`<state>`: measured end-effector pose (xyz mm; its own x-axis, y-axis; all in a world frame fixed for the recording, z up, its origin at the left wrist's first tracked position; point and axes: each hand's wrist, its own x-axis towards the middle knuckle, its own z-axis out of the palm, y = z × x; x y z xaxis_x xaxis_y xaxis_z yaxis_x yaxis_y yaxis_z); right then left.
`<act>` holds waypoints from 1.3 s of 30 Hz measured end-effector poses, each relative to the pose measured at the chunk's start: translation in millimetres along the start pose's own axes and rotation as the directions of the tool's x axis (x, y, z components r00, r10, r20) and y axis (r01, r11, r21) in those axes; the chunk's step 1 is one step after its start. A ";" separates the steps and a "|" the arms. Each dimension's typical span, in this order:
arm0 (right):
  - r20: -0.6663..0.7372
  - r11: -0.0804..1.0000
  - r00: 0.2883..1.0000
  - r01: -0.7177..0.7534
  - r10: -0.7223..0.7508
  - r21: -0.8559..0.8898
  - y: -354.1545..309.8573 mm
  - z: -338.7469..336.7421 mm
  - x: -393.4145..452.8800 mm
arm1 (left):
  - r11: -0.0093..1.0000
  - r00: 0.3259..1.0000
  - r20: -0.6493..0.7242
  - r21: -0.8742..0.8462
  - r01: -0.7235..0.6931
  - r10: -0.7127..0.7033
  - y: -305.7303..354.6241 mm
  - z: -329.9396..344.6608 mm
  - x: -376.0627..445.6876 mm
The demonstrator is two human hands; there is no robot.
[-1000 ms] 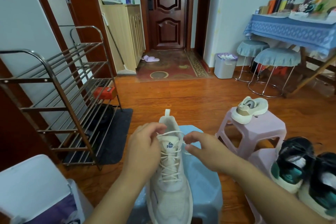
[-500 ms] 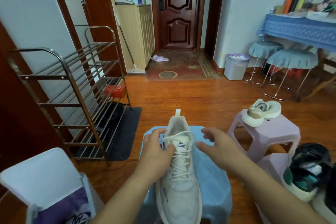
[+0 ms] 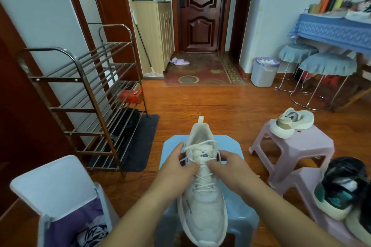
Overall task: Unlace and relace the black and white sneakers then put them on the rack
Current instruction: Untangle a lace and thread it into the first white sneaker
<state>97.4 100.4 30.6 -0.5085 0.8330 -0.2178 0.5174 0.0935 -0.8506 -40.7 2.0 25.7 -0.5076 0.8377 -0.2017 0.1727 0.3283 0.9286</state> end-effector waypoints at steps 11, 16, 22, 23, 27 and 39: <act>0.010 1.000 1.000 -0.028 0.028 0.011 -2.6 5.4 -8.3 | 0.965 0.981 -0.185 0.264 -0.008 0.059 0.0 12.3 -4.4; 0.054 0.999 0.998 -0.020 0.018 0.033 -0.7 1.3 -10.3 | 0.985 0.997 -0.074 0.173 -0.006 0.018 -0.6 8.7 -7.6; 0.066 0.999 0.998 0.014 -0.016 0.034 0.4 2.0 -10.8 | 0.979 0.995 -0.100 0.202 0.024 -0.003 5.3 20.3 -3.0; 0.070 0.999 0.997 0.020 -0.022 0.037 1.0 1.8 -10.1 | 0.979 0.995 -0.095 0.201 0.025 -0.006 4.1 20.9 -1.0; 0.096 0.999 0.995 0.027 -0.031 0.043 2.1 -0.4 -9.1 | 0.965 0.997 -0.070 0.263 0.000 0.019 9.8 17.4 -1.4; 0.096 0.999 0.995 0.033 -0.036 0.039 4.1 -3.1 -10.6 | 0.914 0.988 -0.085 0.395 -0.087 0.130 14.8 21.9 4.6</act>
<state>107.0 93.6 30.9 -0.5909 0.7728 -0.2317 0.4736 0.0996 -0.8751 -22.0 20.2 31.7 -0.5505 0.8332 -0.0520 0.5356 0.4002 0.7436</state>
